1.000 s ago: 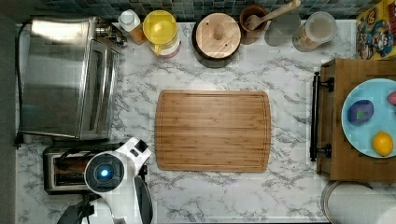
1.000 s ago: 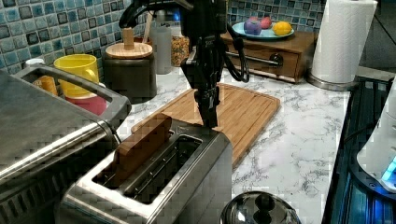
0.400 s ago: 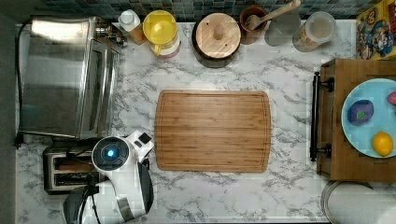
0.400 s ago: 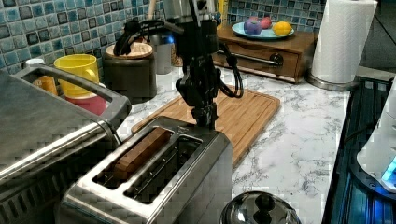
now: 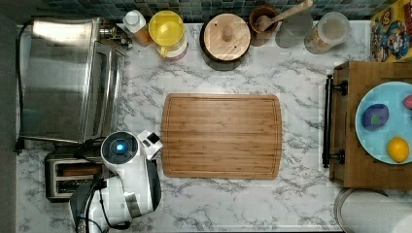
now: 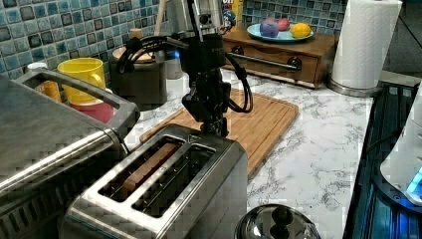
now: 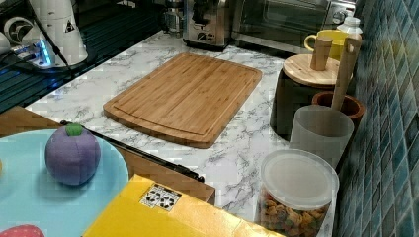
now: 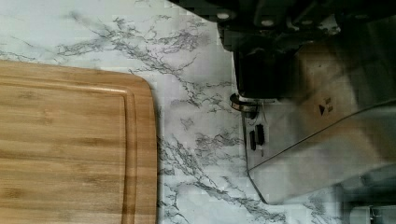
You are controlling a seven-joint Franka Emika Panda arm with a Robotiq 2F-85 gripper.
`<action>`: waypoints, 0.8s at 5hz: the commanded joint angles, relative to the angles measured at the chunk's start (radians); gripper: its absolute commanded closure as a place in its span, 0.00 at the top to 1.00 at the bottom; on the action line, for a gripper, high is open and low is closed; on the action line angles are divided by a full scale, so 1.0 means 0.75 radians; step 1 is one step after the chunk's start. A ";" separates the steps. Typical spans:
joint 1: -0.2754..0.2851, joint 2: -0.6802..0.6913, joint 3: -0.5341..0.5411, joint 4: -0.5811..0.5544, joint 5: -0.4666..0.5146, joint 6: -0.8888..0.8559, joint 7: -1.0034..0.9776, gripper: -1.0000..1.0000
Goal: Turn on the toaster.
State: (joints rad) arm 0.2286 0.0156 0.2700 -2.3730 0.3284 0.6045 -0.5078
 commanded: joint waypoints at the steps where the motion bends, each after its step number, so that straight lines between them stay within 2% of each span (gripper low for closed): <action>1: 0.002 0.216 0.022 0.061 0.128 0.119 -0.021 0.00; 3: -0.009 0.352 0.055 -0.143 0.245 0.244 -0.030 0.00; 4: 0.012 0.244 0.054 -0.162 0.217 0.212 -0.069 0.00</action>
State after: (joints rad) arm 0.1702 0.0862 0.2505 -2.3477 0.4832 0.5854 -0.5195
